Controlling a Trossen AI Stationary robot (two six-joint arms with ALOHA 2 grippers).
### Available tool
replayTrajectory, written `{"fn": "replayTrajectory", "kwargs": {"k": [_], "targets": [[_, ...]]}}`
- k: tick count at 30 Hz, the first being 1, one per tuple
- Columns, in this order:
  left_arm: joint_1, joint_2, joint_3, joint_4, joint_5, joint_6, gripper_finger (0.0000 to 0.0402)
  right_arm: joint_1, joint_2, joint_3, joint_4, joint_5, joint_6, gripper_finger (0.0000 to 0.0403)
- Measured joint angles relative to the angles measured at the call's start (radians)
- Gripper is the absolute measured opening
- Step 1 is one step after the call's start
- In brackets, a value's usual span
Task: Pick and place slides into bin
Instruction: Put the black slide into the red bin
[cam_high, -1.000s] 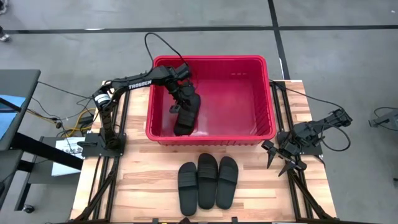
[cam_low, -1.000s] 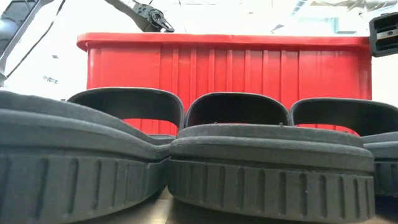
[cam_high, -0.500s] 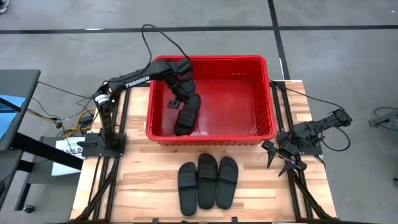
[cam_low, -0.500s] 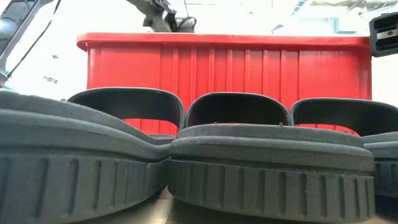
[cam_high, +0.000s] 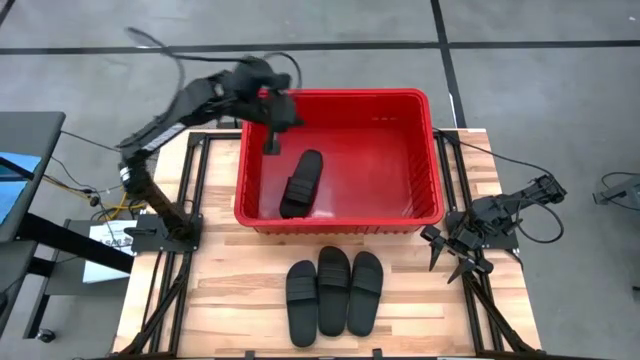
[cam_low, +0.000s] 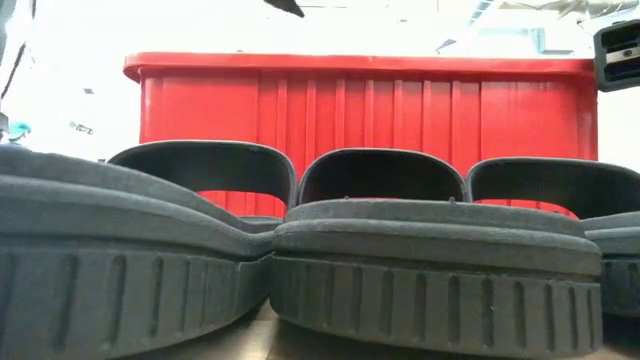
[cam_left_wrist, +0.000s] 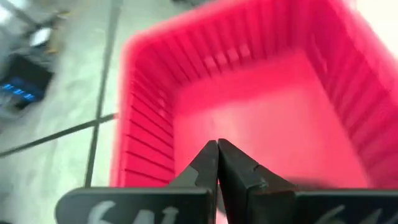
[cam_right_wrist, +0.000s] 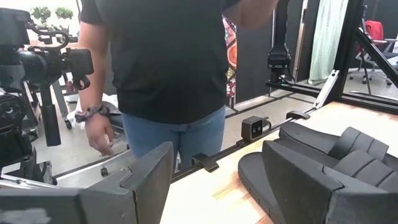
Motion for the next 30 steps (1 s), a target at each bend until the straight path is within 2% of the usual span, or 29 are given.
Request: {"fn": "replayTrajectory", "kwargs": {"k": [5,10,13,16,23,30], "targets": [[-0.018,-0.115,0.000,0.136,-0.023,-0.274,0.0000,0.000,0.000,0.000,0.000,0.000,0.000,0.0240],[-0.072,-0.248,-0.095,0.292,-0.202,-0.393,0.0000,0.000,0.000,0.000,0.000,0.000,0.000,0.0240],[-0.087,-0.353,-0.239,0.409,-0.240,-0.433,0.0000,0.000,0.000,0.000,0.000,0.000,0.000,0.0240],[-0.091,-0.466,-0.410,0.516,-0.214,-0.452,0.0000,0.000,0.000,0.000,0.000,0.000,0.000,0.0240],[-0.097,-0.686,-0.813,0.779,-0.068,-0.475,0.0000,0.000,0.000,0.000,0.000,0.000,0.000,0.0240],[-0.170,-0.860,-1.149,1.094,-0.075,-0.571,0.0000,0.000,0.000,0.000,0.000,0.000,0.000,0.0240]]}}
